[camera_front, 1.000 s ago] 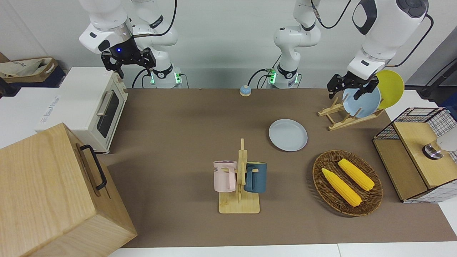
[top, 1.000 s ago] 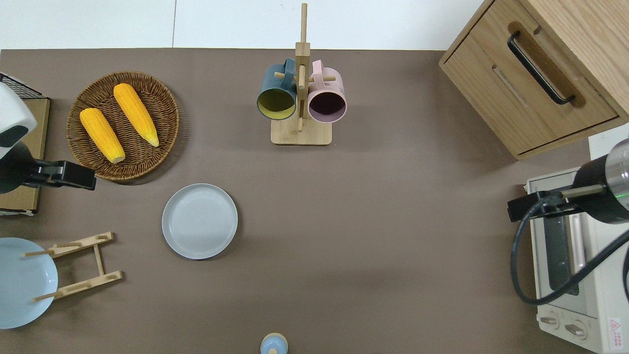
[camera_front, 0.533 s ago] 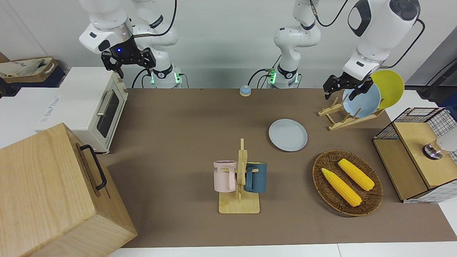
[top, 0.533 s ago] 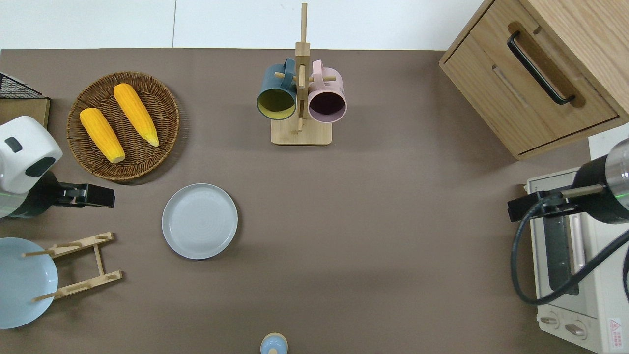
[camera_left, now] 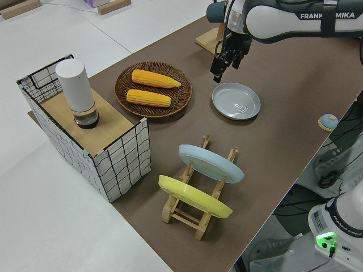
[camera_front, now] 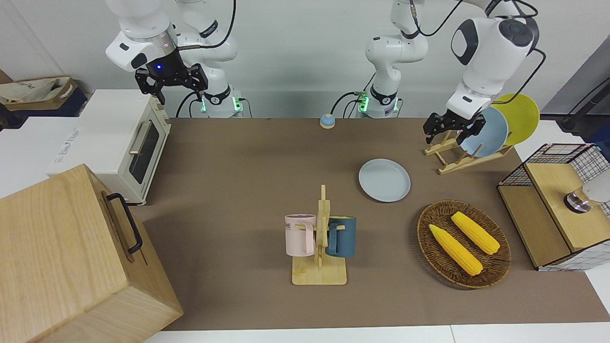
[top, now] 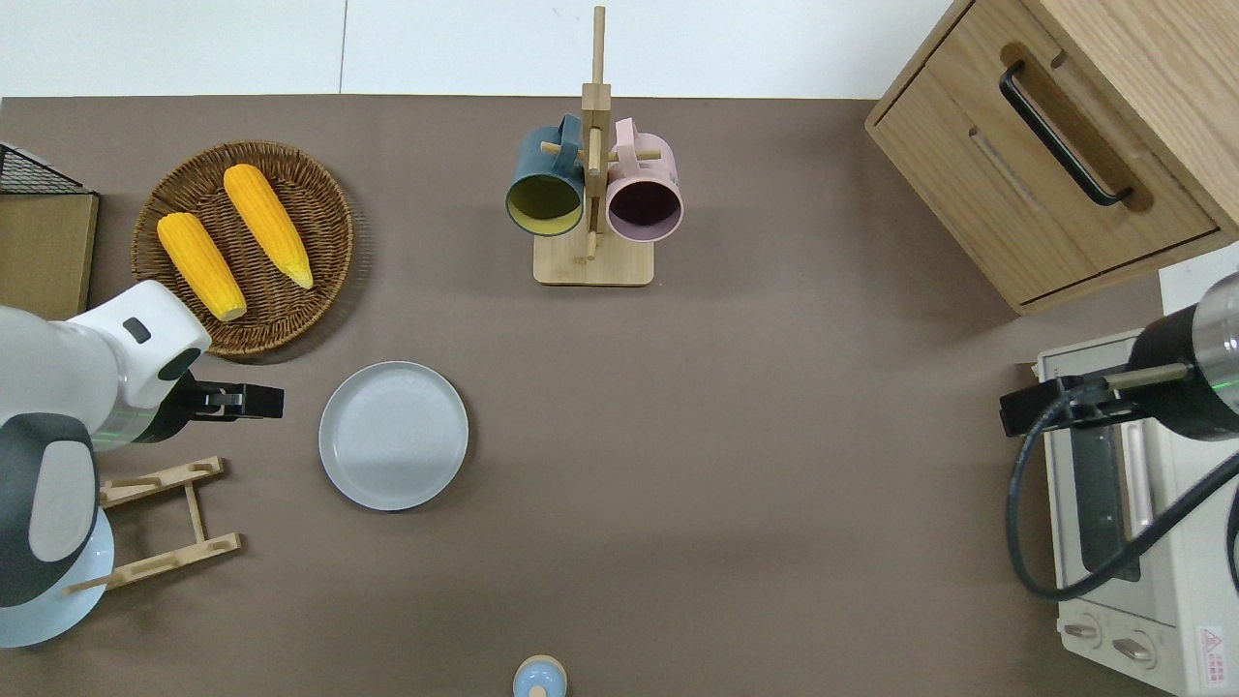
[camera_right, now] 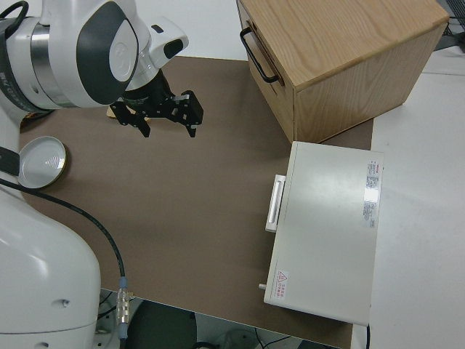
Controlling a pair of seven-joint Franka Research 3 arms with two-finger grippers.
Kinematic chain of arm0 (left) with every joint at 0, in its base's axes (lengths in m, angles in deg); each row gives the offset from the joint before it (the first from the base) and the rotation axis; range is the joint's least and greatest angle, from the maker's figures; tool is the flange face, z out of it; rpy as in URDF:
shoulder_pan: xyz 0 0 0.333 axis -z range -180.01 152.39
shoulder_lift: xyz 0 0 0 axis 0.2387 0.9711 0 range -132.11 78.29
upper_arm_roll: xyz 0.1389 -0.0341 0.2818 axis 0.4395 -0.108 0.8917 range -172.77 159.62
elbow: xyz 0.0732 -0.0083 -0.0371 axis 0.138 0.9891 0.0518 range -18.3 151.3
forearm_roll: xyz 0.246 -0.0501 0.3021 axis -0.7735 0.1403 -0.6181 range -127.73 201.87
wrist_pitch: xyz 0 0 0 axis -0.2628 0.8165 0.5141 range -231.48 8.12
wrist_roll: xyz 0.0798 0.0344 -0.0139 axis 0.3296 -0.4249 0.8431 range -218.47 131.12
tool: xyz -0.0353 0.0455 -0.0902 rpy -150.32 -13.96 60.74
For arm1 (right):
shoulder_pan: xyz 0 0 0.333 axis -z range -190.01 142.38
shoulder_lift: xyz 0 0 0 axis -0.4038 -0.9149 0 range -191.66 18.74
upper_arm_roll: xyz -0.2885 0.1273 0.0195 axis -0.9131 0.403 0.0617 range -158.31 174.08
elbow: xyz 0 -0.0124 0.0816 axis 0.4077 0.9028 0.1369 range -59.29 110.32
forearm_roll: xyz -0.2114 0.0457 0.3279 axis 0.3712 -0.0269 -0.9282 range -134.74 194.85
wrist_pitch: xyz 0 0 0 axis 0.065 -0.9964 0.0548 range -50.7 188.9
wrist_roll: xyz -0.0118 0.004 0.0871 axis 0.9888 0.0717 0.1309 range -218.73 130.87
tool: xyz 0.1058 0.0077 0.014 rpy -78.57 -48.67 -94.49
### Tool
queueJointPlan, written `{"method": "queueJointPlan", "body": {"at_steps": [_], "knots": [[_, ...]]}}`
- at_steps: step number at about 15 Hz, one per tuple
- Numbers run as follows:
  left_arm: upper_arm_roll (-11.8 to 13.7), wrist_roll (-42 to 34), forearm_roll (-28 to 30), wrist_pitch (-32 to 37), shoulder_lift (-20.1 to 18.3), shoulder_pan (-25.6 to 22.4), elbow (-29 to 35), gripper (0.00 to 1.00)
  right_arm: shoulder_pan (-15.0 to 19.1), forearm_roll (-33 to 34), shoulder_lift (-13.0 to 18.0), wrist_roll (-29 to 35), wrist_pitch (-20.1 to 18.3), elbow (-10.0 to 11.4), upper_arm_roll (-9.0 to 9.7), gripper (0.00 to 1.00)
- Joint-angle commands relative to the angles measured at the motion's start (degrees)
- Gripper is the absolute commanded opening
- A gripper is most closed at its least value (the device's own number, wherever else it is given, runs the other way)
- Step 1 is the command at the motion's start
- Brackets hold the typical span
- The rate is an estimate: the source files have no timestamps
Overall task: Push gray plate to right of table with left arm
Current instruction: 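Move the left gripper toward the gray plate's edge nearest the corn tray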
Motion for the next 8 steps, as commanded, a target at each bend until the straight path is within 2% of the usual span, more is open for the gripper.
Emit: {"method": "queueJointPlan", "body": {"at_steps": [1, 5, 8], "knots": [[0.11, 0.95, 0.52, -5.81, -2.44, 0.51, 7.15, 0.99, 1.07, -0.25, 0.14, 0.66, -0.89, -0.53, 0.92, 0.983], [-0.15, 5.6, 1.13, -12.84, -2.26, 1.91, 13.04, 0.99, 1.07, -0.25, 0.14, 0.66, -0.89, -0.53, 0.92, 0.983], [-0.24, 6.14, 1.13, -18.37, -1.38, 2.0, 16.73, 0.99, 1.15, -0.25, 0.14, 0.66, -0.89, -0.53, 0.92, 0.983]]}}
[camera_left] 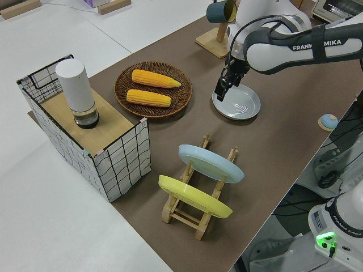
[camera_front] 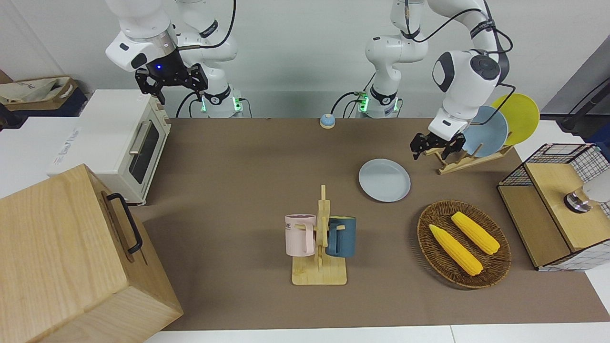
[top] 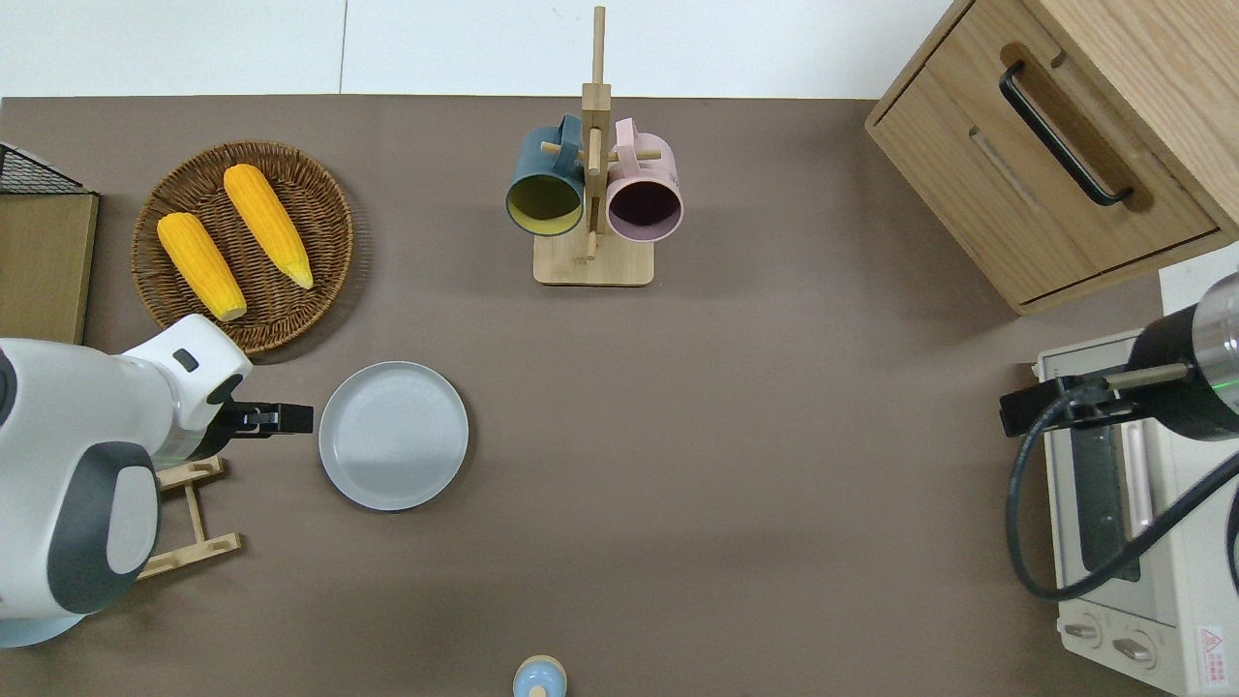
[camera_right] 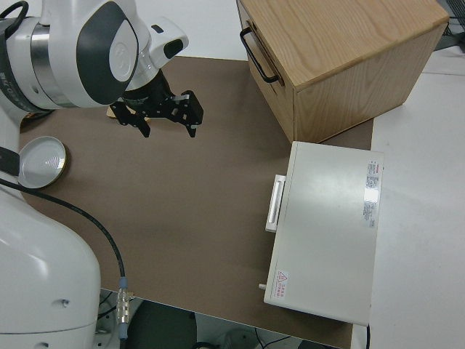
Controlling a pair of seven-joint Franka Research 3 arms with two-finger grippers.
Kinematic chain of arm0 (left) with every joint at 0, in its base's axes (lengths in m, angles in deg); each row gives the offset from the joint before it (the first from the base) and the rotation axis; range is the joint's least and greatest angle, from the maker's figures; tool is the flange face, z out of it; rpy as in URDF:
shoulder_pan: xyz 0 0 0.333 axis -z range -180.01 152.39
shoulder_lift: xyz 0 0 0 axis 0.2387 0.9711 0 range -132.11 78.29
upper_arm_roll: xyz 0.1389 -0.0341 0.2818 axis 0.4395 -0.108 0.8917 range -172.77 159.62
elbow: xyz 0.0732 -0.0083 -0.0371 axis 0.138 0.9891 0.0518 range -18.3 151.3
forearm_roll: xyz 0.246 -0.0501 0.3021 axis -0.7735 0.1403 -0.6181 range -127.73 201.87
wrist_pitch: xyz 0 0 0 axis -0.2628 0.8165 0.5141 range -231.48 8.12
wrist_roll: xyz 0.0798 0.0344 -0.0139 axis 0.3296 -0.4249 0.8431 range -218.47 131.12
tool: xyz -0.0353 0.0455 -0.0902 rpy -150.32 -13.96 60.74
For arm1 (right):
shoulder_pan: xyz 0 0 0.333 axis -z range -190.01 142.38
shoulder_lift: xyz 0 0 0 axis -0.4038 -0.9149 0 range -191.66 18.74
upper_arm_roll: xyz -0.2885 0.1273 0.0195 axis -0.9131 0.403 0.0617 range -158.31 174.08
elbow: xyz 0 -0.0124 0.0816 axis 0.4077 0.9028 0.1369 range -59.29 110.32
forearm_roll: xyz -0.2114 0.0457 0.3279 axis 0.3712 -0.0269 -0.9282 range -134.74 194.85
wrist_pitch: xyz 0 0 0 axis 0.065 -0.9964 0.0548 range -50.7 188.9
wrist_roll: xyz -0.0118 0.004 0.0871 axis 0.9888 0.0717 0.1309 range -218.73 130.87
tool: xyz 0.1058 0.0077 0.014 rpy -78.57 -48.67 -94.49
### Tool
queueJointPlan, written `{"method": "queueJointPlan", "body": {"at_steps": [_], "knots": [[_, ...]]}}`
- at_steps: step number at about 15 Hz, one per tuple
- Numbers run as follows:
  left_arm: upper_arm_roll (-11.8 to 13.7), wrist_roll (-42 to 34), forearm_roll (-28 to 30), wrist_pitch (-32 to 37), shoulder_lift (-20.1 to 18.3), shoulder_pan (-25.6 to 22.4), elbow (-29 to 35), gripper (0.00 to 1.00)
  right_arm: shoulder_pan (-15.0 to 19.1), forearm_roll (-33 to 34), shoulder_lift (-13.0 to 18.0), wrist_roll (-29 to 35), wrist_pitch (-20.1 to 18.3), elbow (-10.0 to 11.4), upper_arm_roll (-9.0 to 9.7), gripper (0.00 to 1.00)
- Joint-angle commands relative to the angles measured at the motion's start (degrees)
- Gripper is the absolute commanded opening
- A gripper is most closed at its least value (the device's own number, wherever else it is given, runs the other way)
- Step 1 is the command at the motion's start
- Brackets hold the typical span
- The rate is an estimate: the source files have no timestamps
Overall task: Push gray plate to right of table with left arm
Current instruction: 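Move the left gripper toward the gray plate's edge nearest the corn tray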
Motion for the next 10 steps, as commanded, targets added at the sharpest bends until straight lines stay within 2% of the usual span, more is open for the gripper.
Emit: {"method": "queueJointPlan", "body": {"at_steps": [1, 10], "knots": [[0.44, 1.41, 0.61, -8.19, -1.08, 0.89, 6.59, 0.99, 1.07, -0.25, 0.14, 0.75, -0.89, -0.53, 0.92, 0.983], [0.44, 1.32, 0.61, -16.48, 5.07, 1.76, 9.24, 0.99, 1.15, -0.25, 0.14, 0.75, -0.89, -0.53, 0.92, 0.983]]}}
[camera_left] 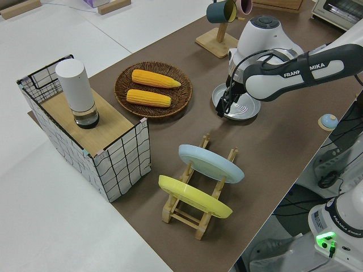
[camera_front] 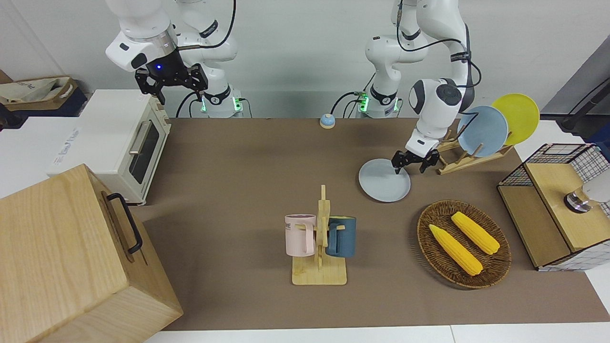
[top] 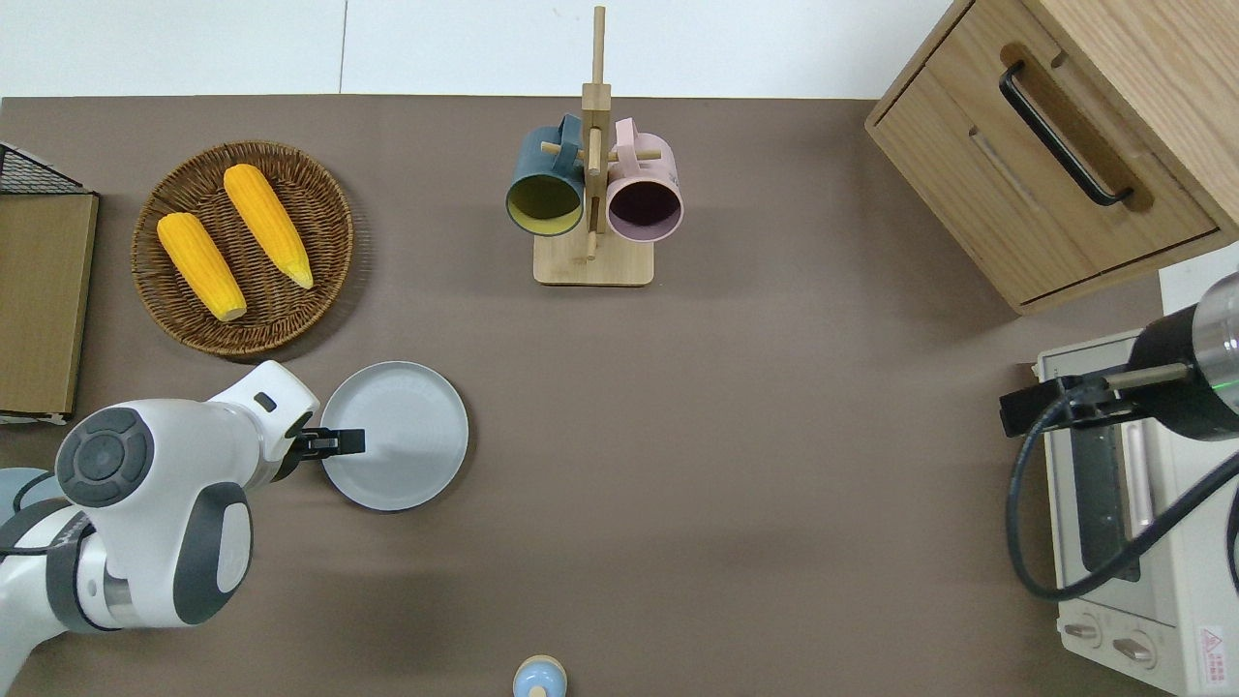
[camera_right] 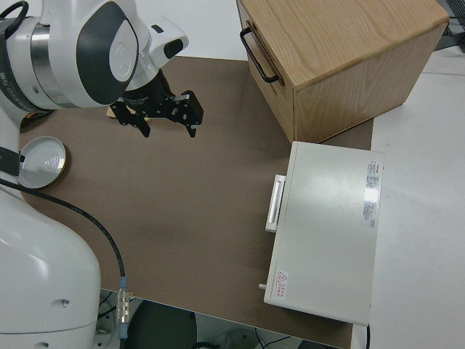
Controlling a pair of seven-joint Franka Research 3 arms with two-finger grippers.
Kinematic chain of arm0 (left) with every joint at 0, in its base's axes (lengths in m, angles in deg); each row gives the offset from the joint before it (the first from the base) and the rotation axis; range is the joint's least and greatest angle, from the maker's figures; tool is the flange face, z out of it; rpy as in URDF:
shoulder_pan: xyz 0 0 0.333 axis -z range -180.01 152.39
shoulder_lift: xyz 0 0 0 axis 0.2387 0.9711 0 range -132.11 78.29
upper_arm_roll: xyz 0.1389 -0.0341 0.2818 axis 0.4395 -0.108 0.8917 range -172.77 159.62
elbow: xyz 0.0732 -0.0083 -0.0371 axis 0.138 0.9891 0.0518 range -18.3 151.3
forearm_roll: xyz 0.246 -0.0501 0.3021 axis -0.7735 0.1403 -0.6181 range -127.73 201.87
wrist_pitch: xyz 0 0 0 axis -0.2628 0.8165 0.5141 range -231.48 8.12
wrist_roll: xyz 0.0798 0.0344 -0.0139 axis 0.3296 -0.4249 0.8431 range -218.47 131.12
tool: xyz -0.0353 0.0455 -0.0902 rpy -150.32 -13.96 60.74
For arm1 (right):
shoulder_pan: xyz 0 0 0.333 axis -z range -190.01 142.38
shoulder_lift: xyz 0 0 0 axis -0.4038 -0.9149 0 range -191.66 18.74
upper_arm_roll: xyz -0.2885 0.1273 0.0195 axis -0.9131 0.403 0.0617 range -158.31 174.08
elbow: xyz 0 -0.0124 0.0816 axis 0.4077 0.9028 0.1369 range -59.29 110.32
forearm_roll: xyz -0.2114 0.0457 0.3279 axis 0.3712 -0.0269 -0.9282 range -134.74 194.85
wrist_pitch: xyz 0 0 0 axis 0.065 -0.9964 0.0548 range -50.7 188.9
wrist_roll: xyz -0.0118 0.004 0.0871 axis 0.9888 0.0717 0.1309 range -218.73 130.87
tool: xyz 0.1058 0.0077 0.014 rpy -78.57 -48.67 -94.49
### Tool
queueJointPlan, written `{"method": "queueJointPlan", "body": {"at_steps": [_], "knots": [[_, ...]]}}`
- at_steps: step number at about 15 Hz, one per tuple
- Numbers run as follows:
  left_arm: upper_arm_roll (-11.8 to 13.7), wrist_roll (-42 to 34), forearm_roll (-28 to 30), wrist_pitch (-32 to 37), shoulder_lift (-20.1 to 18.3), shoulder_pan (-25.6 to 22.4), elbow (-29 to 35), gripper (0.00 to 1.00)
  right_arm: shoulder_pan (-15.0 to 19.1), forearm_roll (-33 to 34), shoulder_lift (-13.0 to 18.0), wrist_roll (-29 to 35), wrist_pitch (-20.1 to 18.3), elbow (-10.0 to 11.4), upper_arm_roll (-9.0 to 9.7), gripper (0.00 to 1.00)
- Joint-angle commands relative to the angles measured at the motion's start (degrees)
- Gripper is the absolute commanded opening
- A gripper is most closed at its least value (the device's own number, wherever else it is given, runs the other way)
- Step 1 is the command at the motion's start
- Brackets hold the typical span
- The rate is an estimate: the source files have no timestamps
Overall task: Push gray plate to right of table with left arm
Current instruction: 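Move the left gripper toward the gray plate's edge nearest the corn tray, then lower the left gripper against the gray plate's rim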
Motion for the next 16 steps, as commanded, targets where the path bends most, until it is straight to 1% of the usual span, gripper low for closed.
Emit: {"method": "queueJointPlan", "body": {"at_steps": [1, 4, 9, 10, 12, 13, 14, 15, 16], "knots": [[0.45, 0.5, 0.51, -2.9, 1.51, 0.73, 1.03, 0.97, 1.07, -0.25, 0.14, 0.75, -0.89, -0.53, 0.92, 0.983], [0.45, 0.24, 0.51, -2.9, 1.69, 0.64, 1.03, 0.89, 1.07, -0.25, 0.14, 0.66, -0.89, -0.53, 0.92, 0.983], [0.45, -0.11, 0.42, -3.34, 3.01, 0.73, 0.94, 0.89, 1.15, -0.25, 0.14, 0.75, -0.89, -0.53, 0.92, 0.983], [0.45, -0.2, 0.42, -3.34, 3.01, 0.64, 0.85, 0.87, 1.07, -0.25, 0.14, 0.75, -0.89, -0.53, 0.92, 0.983], [0.45, -0.2, 0.42, -3.34, 3.18, 0.64, 0.85, 0.66, 1.07, -0.25, 0.14, 0.66, -0.89, -0.53, 0.92, 0.983], [0.45, -0.2, 0.42, -3.34, 3.36, 0.64, 0.85, 0.45, 1.07, -0.25, 0.14, 0.75, -0.89, -0.53, 0.92, 0.983], [0.45, -0.12, 0.42, -3.34, 3.36, 0.64, 0.85, 0.29, 1.07, -0.25, 0.14, 0.66, -0.89, -0.53, 0.92, 0.983], [0.45, -0.03, 0.51, -3.34, 3.36, 0.73, 0.85, 0.19, 1.07, -0.25, 0.14, 0.66, -0.89, -0.53, 0.92, 0.983], [0.45, -0.03, 0.42, -3.34, 3.44, 0.64, 0.76, 0.11, 1.07, -0.25, 0.14, 0.66, -0.89, -0.53, 0.92, 0.983]]}}
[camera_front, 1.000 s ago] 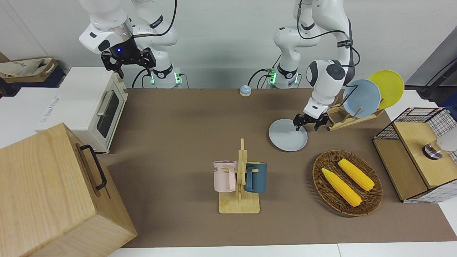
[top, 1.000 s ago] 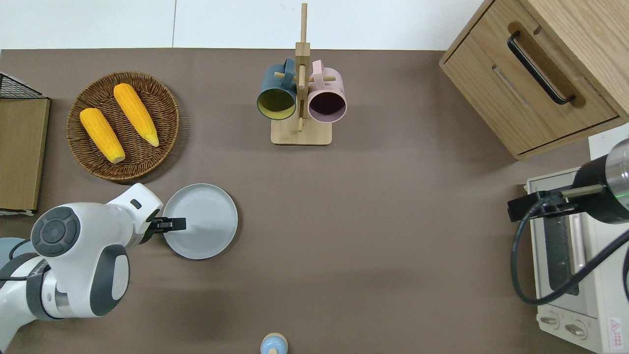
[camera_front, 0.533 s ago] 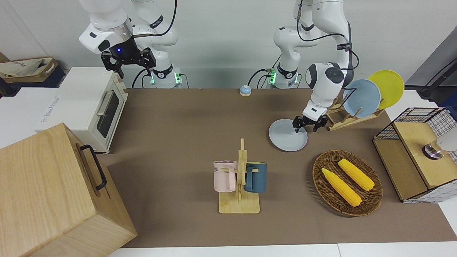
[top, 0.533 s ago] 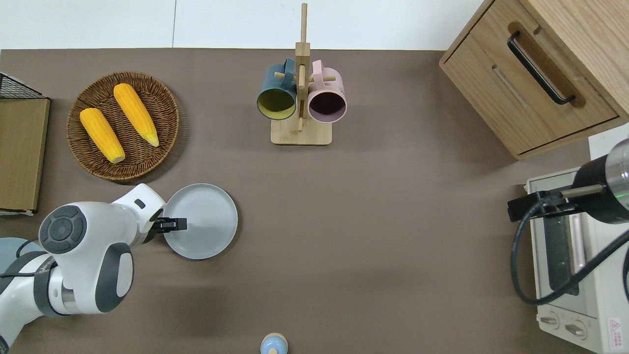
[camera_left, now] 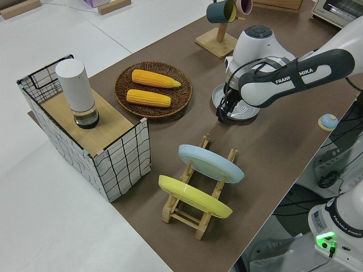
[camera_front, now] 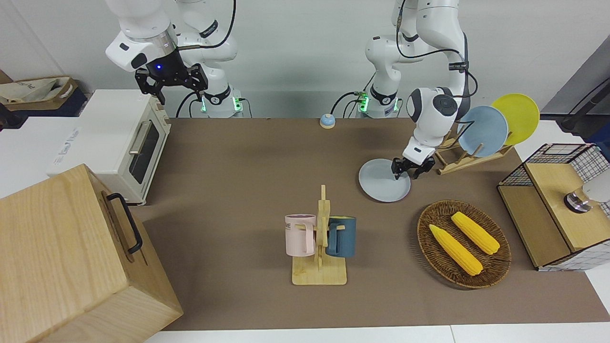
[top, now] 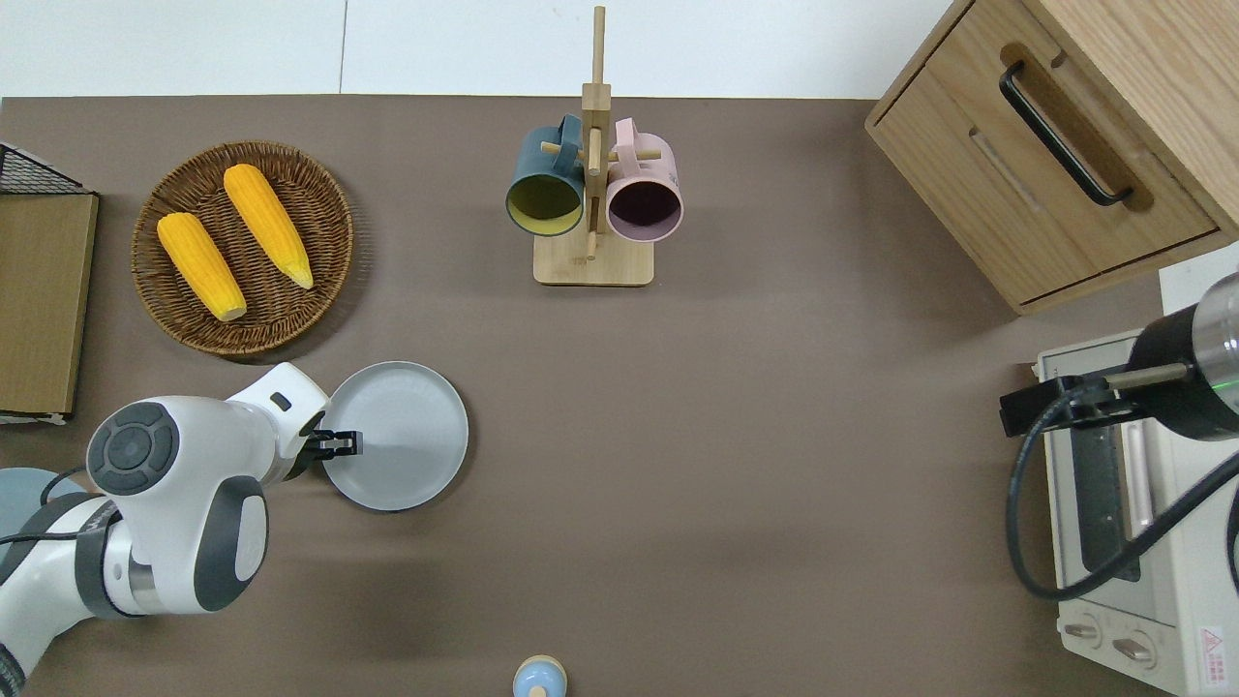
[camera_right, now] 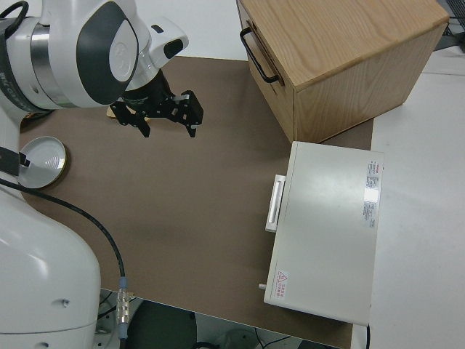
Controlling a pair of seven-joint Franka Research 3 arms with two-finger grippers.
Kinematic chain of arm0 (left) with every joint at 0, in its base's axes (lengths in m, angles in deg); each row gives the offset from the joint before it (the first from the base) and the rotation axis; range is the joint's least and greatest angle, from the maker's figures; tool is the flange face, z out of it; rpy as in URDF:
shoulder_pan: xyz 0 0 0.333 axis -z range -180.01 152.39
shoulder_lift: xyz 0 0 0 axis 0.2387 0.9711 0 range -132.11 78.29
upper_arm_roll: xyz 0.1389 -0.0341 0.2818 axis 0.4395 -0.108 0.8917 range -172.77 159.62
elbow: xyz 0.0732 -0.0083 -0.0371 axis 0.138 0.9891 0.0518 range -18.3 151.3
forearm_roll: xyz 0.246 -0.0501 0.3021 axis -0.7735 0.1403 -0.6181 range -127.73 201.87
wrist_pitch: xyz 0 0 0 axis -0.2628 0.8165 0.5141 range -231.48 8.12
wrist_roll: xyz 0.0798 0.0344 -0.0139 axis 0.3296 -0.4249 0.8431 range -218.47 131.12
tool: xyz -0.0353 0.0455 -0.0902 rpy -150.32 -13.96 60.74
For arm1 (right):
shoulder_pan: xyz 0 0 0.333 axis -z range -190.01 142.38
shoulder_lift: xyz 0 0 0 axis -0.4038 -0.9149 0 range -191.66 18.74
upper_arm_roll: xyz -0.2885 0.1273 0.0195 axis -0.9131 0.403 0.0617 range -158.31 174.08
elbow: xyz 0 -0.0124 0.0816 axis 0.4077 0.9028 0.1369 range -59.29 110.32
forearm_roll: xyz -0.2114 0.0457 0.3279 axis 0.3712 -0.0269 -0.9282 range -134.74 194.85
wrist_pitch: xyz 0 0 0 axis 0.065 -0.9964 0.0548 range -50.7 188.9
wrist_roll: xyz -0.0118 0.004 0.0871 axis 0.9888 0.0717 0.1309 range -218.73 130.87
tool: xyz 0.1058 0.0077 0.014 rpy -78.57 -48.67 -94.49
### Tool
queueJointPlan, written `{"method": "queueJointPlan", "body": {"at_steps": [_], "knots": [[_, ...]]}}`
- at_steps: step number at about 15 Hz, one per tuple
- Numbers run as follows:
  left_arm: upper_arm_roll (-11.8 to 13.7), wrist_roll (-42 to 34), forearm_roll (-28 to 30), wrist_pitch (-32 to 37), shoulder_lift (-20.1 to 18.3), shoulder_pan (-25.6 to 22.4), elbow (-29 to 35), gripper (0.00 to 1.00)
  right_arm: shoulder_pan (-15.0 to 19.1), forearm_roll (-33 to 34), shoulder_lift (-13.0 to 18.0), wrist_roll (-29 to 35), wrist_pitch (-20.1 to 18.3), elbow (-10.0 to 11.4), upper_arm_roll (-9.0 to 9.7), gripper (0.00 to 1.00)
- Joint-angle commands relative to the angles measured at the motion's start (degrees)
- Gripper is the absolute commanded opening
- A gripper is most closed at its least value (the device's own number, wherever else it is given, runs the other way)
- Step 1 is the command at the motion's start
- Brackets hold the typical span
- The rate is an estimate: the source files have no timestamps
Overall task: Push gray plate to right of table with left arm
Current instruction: 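Push the gray plate with the left gripper toward the toaster oven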
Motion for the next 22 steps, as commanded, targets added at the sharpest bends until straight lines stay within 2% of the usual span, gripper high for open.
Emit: {"method": "queueJointPlan", "body": {"at_steps": [1, 2, 8, 18, 22], "knots": [[0.45, -0.2, 0.42, -1.42, 0.03, 0.64, 0.67, 0.04, 1.07, -0.25, 0.14, 0.75, -0.89, -0.53, 0.92, 0.983], [0.45, -0.29, 0.42, -1.42, 0.03, 0.64, 0.67, 0.0, 1.15, -0.25, 0.14, 0.75, -0.89, -0.53, 0.92, 0.983], [0.36, 0.76, 0.51, -1.25, 0.11, 1.25, 0.58, 0.0, 1.07, -0.25, 0.14, 0.75, -0.89, -0.53, 0.92, 0.983], [0.36, 15.6, 0.77, -1.51, 1.08, 13.19, -0.04, 0.0, 1.07, -0.25, 0.14, 0.66, -0.89, -0.53, 0.92, 0.983], [0.36, 20.0, 4.89, -2.03, 1.78, 18.73, -1.09, 0.0, 1.15, -0.25, 0.14, 0.66, -0.89, -0.53, 0.92, 0.983]]}}
